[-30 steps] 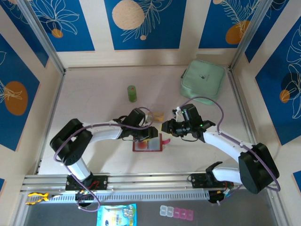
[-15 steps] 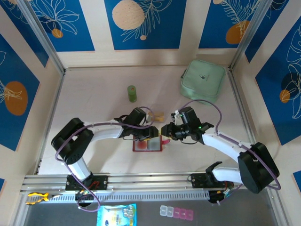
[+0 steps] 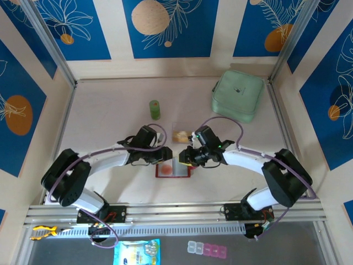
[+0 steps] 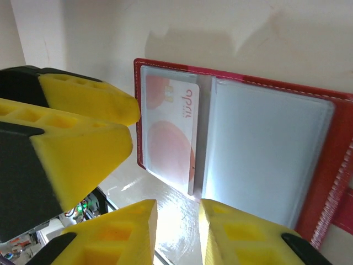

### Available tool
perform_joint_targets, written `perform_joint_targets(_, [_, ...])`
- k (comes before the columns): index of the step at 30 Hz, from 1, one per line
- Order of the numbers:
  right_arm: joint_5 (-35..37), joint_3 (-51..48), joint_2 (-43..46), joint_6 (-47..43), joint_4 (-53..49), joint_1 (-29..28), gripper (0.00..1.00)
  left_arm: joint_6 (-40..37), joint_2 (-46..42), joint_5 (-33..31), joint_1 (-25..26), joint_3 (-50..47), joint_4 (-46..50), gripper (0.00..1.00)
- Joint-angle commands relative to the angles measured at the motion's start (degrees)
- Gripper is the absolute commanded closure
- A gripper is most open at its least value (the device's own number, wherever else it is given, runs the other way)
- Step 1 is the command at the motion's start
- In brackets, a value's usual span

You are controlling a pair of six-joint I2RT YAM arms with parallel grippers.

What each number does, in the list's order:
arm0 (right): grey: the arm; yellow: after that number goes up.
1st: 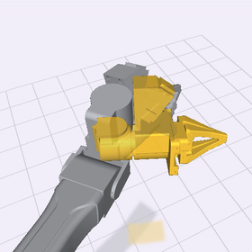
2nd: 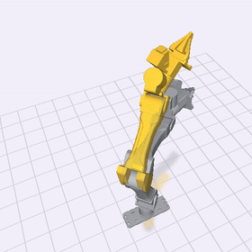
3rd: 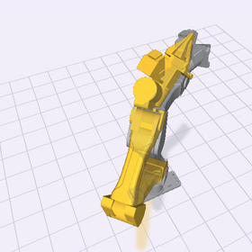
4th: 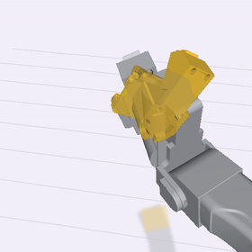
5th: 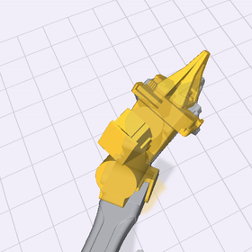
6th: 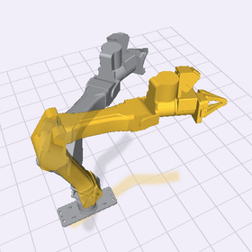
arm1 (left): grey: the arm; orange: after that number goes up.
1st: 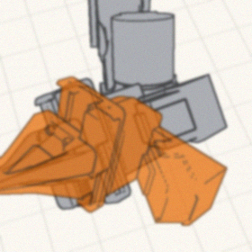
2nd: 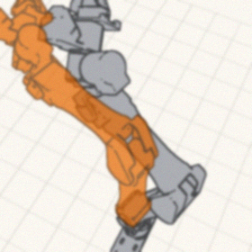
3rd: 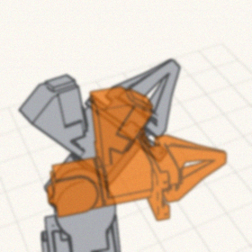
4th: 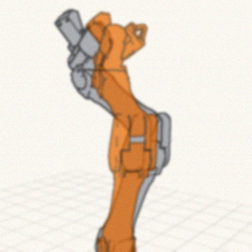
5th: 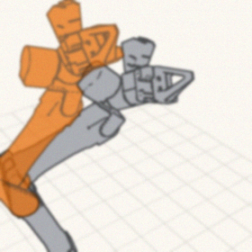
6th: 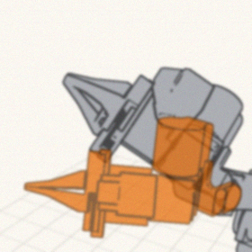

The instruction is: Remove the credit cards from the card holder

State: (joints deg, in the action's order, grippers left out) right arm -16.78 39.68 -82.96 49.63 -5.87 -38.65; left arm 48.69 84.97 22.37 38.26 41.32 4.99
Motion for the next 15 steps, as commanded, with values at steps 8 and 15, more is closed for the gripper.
perform_joint_targets(8, [-0.3,6.0,-7.4,0.8,0.2,-2.9,0.74,-3.6,-3.3,-2.7,-1.6,-4.2,4.6,0.71])
perform_joint_targets(15, [-0.7,8.9,-11.3,0.5,-1.2,-3.9,0.75,-4.5,-2.3,-2.9,-1.7,-5.7,4.4,0.83])
